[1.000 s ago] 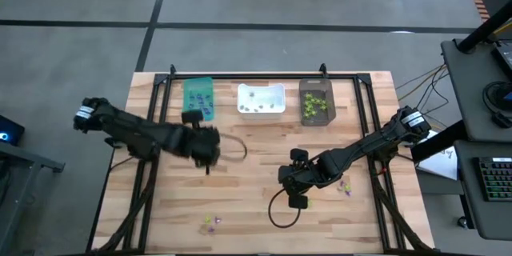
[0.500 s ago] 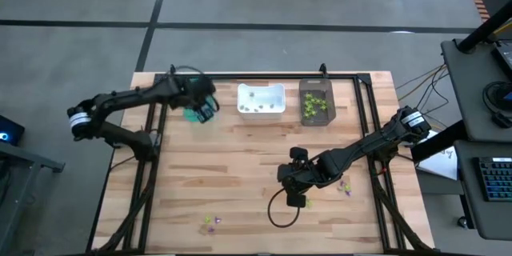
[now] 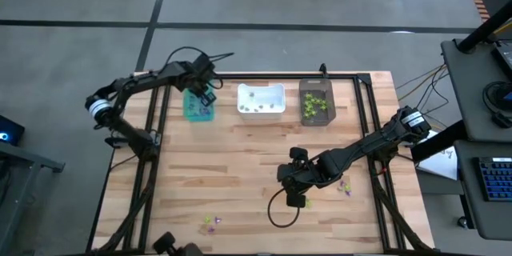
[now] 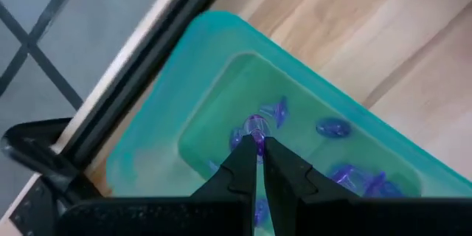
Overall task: Sort Halloween decoration
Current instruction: Put the purple witch hat toy into the light blue bin, then put the white skull toy into the white bin
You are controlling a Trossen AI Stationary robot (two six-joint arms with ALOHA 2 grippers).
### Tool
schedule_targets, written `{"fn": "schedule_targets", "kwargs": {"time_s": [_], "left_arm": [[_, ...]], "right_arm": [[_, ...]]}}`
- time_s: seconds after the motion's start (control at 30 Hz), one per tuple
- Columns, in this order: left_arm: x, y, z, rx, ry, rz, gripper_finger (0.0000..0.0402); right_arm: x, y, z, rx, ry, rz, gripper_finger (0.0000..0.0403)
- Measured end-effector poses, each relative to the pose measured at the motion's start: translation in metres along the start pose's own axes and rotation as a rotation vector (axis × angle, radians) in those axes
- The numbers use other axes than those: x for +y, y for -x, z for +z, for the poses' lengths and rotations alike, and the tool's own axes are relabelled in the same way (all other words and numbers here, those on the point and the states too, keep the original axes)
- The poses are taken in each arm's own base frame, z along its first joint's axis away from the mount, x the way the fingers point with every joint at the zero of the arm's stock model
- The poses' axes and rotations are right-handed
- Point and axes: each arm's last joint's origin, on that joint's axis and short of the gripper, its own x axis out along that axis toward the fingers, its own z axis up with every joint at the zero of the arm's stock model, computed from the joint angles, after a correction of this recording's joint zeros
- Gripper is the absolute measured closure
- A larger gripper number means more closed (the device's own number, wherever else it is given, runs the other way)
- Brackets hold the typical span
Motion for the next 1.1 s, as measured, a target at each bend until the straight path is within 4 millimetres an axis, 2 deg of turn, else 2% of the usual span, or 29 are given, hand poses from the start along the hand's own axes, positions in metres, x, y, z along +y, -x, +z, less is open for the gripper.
{"fn": "schedule_targets", "kwargs": {"time_s": [0.27,0.47,0.87,0.97,1.1], "left_arm": [[-0.006,-0.028,0.004,0.063,-0.036,-0.002,0.0401],[-0.008,-0.037,0.006,0.07,-0.04,0.002,0.0399],[-0.007,-0.035,0.005,0.073,-0.035,0.002,0.0333],[-0.005,-0.026,0.006,0.088,-0.016,0.001,0.0326],[-0.002,-0.003,0.006,0.055,0.01,0.002,0.0324]], "right_arm": [[0.0,0.0,0.0,0.0,0.0,0.0,0.032],[0.0,0.0,0.0,0.0,-0.003,0.0,0.0312],[0.0,0.0,0.0,0.005,-0.062,-0.001,0.0299],[0.0,0.0,-0.001,0.019,-0.073,0.005,0.0298],[0.0,0.0,-0.004,0.059,-0.124,0.029,0.0302]]}}
